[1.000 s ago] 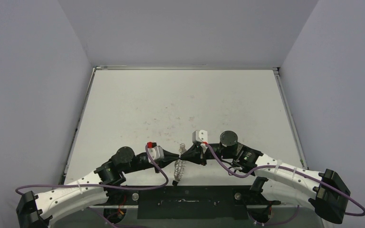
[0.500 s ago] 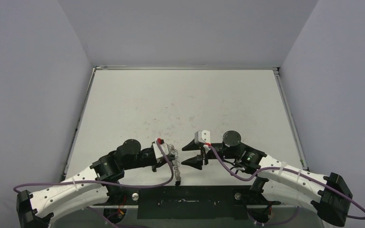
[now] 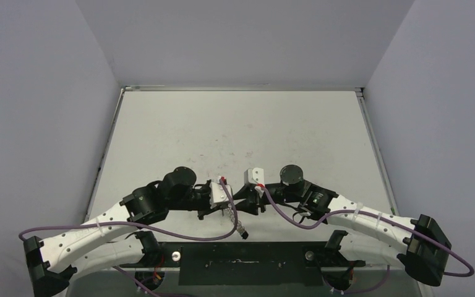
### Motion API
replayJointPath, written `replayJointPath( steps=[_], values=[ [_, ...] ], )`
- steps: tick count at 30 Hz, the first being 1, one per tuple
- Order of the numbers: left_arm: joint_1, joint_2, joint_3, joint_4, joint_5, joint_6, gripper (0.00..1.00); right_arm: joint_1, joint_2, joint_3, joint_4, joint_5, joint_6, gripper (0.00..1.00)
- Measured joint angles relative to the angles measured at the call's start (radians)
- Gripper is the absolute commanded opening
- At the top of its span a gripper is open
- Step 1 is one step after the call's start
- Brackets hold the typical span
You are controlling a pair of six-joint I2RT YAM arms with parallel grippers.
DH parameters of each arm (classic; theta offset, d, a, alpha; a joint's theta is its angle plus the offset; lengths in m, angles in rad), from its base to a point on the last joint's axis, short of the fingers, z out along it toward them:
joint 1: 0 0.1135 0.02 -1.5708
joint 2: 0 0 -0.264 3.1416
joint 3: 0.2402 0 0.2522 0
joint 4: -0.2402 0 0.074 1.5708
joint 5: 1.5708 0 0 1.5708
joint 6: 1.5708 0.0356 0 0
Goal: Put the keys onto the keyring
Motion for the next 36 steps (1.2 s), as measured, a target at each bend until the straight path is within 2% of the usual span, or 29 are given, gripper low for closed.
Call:
replayJointPath(
  steps=[11, 17, 20, 25, 26, 28, 30, 36],
  values=[
    [0.0, 0.036, 0.01, -0.034, 0.035, 0.023, 0.0, 0.012, 0.045, 0.001, 0.0, -0.017, -0.01, 0.24],
    [0.0, 0.036, 0.01, -0.033, 0.04, 0.023, 0.0, 0.012, 0.062, 0.001, 0.002, -0.027, -0.01, 0.14],
    [0.001, 0.036, 0.01, -0.032, 0.042, 0.023, 0.0, 0.013, 0.066, 0.001, 0.002, -0.032, -0.009, 0.0],
    [0.002, 0.036, 0.01, -0.032, 0.04, 0.023, 0.0, 0.018, 0.066, 0.001, 0.0, -0.037, -0.011, 0.0],
    [0.002, 0.036, 0.01, -0.032, 0.039, 0.022, 0.01, 0.018, 0.066, 0.001, 0.0, -0.037, -0.011, 0.0],
    [0.002, 0.034, 0.01, -0.032, 0.033, 0.021, 0.18, 0.018, 0.065, 0.001, 0.001, -0.035, -0.011, 0.0],
    [0.002, 0.026, 0.01, -0.028, 0.028, 0.018, 0.28, 0.018, 0.059, 0.001, 0.003, -0.03, -0.008, 0.0],
    [0.002, -0.108, -0.032, 0.04, -0.016, 0.01, 0.35, 0.018, 0.017, -0.024, 0.027, -0.004, 0.011, 0.0]
  ],
)
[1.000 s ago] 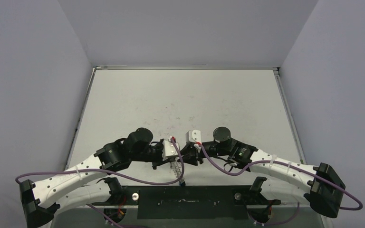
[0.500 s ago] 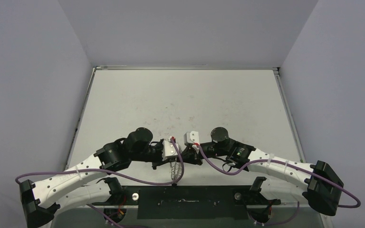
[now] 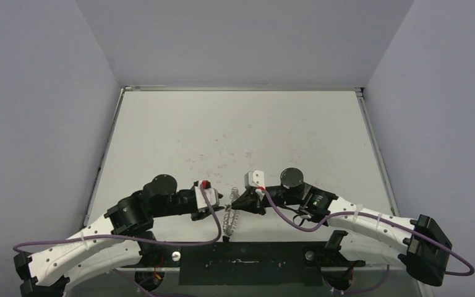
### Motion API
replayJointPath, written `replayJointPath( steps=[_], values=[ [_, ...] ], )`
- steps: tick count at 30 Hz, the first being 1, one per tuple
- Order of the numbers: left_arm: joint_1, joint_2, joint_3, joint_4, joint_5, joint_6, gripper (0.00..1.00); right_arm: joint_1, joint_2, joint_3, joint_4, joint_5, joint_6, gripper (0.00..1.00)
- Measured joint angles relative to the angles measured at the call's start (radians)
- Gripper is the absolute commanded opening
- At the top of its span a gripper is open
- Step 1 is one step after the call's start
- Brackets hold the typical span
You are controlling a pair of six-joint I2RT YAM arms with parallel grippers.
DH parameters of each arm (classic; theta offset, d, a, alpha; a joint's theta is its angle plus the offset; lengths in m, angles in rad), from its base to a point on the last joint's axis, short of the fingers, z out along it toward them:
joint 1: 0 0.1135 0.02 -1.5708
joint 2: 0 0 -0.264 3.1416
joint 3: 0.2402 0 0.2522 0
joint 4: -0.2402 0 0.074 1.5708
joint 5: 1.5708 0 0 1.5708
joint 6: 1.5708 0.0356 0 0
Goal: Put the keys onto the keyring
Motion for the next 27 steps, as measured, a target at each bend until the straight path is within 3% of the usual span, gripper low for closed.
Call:
replayJointPath(
  steps=[3, 9, 18, 27],
  values=[
    [0.0, -0.109, -0.081, 0.069, -0.025, -0.005, 0.4, 0.0, -0.023, -0.013, 0.01, 0.007, 0.007, 0.0],
    [0.0, -0.286, -0.293, 0.253, -0.033, -0.058, 0.41, 0.0, -0.03, -0.021, 0.039, 0.01, 0.029, 0.0],
    [0.0, -0.338, -0.451, 0.495, -0.029, -0.156, 0.39, 0.0, -0.039, -0.023, 0.074, 0.009, 0.061, 0.0],
    [0.0, -0.263, -0.455, 0.554, -0.026, -0.157, 0.11, 0.0, -0.043, -0.023, 0.087, 0.009, 0.078, 0.0]
  ],
)
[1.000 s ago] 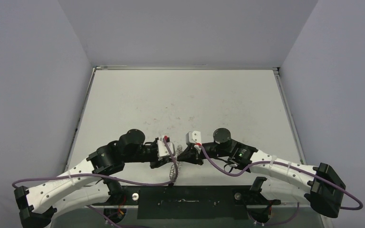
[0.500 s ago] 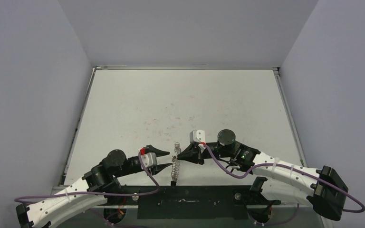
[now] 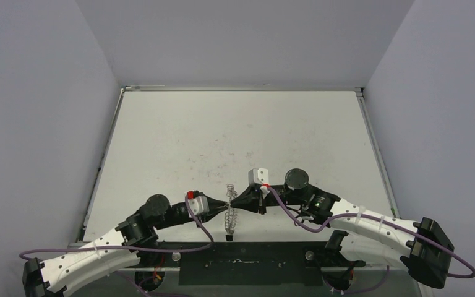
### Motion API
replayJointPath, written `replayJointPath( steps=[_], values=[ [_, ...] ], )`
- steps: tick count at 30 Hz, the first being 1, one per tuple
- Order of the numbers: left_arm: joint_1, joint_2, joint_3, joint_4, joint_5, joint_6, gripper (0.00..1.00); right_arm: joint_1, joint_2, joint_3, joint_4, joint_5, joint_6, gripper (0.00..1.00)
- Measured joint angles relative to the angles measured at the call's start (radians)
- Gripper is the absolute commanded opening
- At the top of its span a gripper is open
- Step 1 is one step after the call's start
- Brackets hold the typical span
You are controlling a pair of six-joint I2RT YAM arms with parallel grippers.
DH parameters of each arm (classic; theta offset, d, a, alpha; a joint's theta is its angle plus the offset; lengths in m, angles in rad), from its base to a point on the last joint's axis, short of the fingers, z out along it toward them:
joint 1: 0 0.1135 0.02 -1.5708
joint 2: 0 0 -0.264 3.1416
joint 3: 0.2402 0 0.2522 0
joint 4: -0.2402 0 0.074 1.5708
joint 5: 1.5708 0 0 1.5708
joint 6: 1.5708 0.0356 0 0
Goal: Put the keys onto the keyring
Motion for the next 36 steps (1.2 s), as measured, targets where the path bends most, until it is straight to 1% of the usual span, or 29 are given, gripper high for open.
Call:
replayJointPath(
  steps=[5, 18, 19, 20, 21, 24, 28, 31, 33, 36],
  values=[
    [0.0, 0.037, 0.0, -0.008, 0.008, 0.001, 0.0, 0.0, -0.017, 0.0, 0.002, 0.0, 0.004, 0.0],
    [0.0, 0.071, 0.0, -0.003, 0.013, 0.015, 0.0, 0.0, -0.023, -0.014, 0.034, 0.0, 0.038, 0.0],
    [0.0, 0.078, 0.003, -0.007, 0.013, 0.022, 0.03, 0.0, -0.023, -0.015, 0.035, 0.001, 0.039, 0.0],
    [0.0, 0.086, 0.008, -0.013, 0.014, 0.026, 0.11, 0.0, -0.023, -0.016, 0.034, 0.001, 0.041, 0.0],
    [0.0, 0.093, 0.015, -0.021, 0.014, 0.03, 0.17, 0.0, -0.023, -0.016, 0.034, 0.001, 0.043, 0.0],
    [0.0, 0.103, 0.037, -0.056, 0.014, 0.043, 0.27, 0.0, -0.023, -0.017, 0.045, 0.0, 0.05, 0.0],
    [0.0, 0.087, 0.047, -0.1, 0.014, 0.053, 0.35, 0.0, -0.023, -0.017, 0.063, 0.0, 0.053, 0.0],
    [0.0, 0.041, 0.05, -0.101, 0.014, 0.055, 0.39, 0.0, -0.023, -0.017, 0.063, 0.0, 0.053, 0.0],
    [0.0, 0.003, 0.053, -0.095, 0.014, 0.057, 0.4, 0.0, -0.023, -0.018, 0.064, 0.0, 0.053, 0.0],
    [0.0, -0.036, 0.061, -0.068, 0.016, 0.06, 0.4, 0.0, -0.024, -0.021, 0.066, 0.0, 0.053, 0.0]
  ],
)
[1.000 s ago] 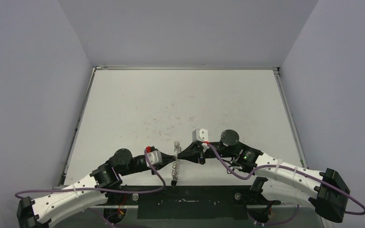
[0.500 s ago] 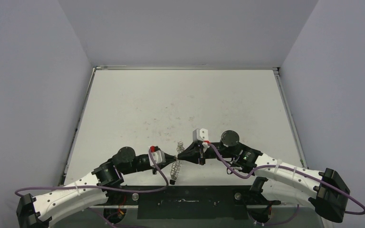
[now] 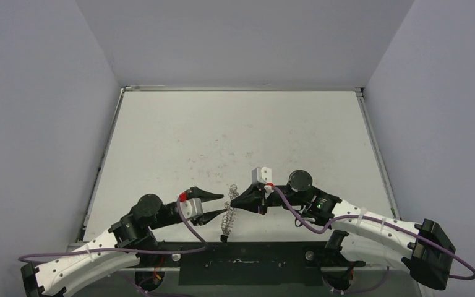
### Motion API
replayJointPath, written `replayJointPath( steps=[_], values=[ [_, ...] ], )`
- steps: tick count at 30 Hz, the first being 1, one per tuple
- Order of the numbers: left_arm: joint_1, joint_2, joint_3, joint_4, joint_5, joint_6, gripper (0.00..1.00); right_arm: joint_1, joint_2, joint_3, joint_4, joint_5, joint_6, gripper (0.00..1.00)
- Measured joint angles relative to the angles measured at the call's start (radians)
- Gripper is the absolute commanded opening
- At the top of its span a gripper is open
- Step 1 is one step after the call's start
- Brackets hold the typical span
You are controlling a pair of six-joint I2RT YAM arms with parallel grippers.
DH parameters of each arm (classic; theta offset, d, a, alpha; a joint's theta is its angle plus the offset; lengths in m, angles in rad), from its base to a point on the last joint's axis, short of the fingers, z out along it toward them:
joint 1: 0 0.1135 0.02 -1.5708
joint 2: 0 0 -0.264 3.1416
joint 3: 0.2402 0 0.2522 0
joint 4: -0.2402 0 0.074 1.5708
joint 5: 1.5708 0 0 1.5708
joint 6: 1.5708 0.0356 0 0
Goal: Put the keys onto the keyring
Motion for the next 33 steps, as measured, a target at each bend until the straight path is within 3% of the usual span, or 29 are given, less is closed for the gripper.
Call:
replayJointPath(
  steps=[2, 5, 11, 15, 21, 28, 33],
  values=[
    [0.0, -0.002, 0.008, 0.008, 0.002, 0.002, 0.37, 0.0, 0.0, -0.002, 0.001, 0.0, 0.0, 0.0],
    [0.0, 0.017, 0.02, 0.013, 0.008, 0.006, 0.24, 0.0, 0.0, -0.002, 0.002, 0.0, 0.0, 0.0],
    [0.0, 0.096, 0.05, 0.015, 0.03, 0.014, 0.14, 0.0, 0.0, -0.003, 0.001, 0.0, 0.0, 0.0],
    [0.0, 0.123, 0.061, 0.014, 0.043, 0.02, 0.0, 0.0, 0.0, -0.003, -0.003, 0.0, 0.0, 0.0],
    [0.0, 0.129, 0.074, -0.01, 0.05, 0.024, 0.0, 0.0, 0.0, -0.003, -0.01, 0.0, -0.002, 0.0],
    [-0.001, 0.152, 0.145, -0.13, 0.042, 0.044, 0.0, 0.0, -0.008, -0.003, -0.029, 0.01, -0.021, 0.38],
    [-0.001, 0.217, 0.249, -0.287, 0.026, 0.077, 0.0, 0.0, -0.044, 0.001, -0.075, 0.035, -0.058, 0.5]
  ],
)
